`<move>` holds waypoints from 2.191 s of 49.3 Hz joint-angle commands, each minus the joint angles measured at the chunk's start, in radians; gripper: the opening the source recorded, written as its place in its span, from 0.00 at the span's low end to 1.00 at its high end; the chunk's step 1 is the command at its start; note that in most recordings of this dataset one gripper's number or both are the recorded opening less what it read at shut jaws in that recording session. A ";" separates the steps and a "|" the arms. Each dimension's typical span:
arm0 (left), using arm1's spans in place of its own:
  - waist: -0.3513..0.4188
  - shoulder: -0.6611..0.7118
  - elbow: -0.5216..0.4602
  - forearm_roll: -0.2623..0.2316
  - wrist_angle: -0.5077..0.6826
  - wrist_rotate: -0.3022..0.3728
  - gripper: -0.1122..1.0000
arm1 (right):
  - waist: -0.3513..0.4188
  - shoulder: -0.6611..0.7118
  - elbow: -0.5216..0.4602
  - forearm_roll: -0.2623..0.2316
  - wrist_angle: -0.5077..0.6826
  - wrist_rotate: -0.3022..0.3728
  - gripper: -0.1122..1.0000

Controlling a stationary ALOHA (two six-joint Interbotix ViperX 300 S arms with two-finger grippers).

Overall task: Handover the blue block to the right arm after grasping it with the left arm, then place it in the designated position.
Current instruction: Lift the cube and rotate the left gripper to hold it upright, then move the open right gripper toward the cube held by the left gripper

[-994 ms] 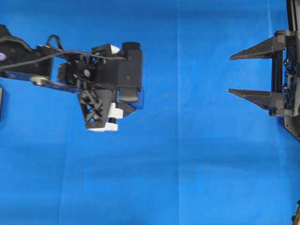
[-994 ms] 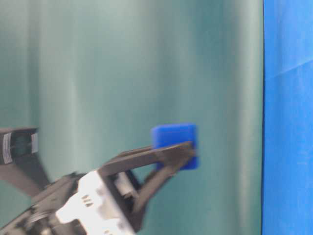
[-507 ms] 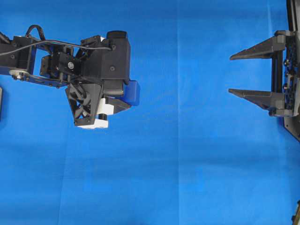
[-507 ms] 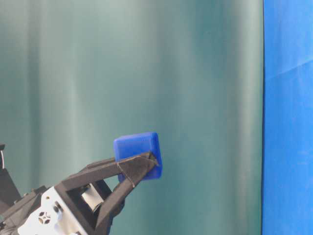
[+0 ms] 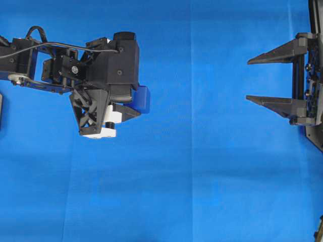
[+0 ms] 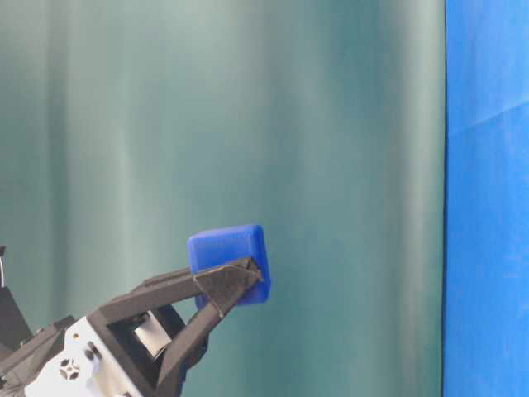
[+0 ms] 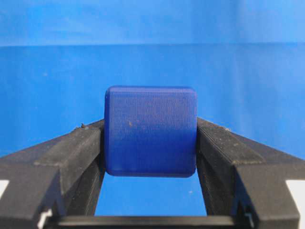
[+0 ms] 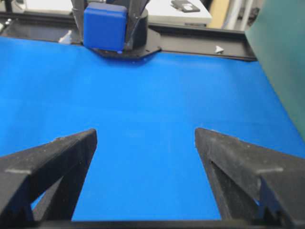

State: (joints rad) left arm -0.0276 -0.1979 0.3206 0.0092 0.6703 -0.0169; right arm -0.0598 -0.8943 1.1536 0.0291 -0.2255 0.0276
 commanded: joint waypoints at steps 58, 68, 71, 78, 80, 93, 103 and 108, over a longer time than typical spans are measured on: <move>-0.002 -0.252 0.321 0.000 -0.707 0.000 0.54 | -0.002 0.000 -0.031 -0.003 -0.006 -0.003 0.98; -0.003 -0.262 0.380 0.000 -0.851 0.000 0.54 | -0.002 -0.002 -0.031 -0.003 -0.006 -0.003 0.98; -0.003 -0.259 0.382 0.000 -0.854 0.000 0.54 | -0.002 -0.002 -0.031 -0.003 -0.006 -0.003 0.98; -0.002 -0.255 0.382 0.000 -0.853 0.000 0.54 | -0.002 -0.002 -0.032 -0.005 -0.006 -0.003 0.98; -0.003 -0.256 0.382 0.000 -0.854 0.000 0.54 | -0.002 -0.002 -0.032 -0.005 -0.006 -0.003 0.98; -0.002 -0.256 0.382 0.000 -0.854 0.000 0.54 | -0.002 -0.002 -0.054 -0.067 -0.002 -0.032 0.98; -0.003 -0.255 0.383 -0.002 -0.853 0.000 0.54 | -0.002 -0.002 -0.072 -0.199 0.000 -0.110 0.97; -0.003 -0.256 0.383 -0.003 -0.853 0.000 0.54 | -0.002 -0.002 -0.083 -0.258 0.000 -0.161 0.96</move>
State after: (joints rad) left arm -0.0276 -0.4096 0.7148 0.0077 -0.1749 -0.0169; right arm -0.0598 -0.8974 1.1029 -0.1948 -0.2224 -0.1135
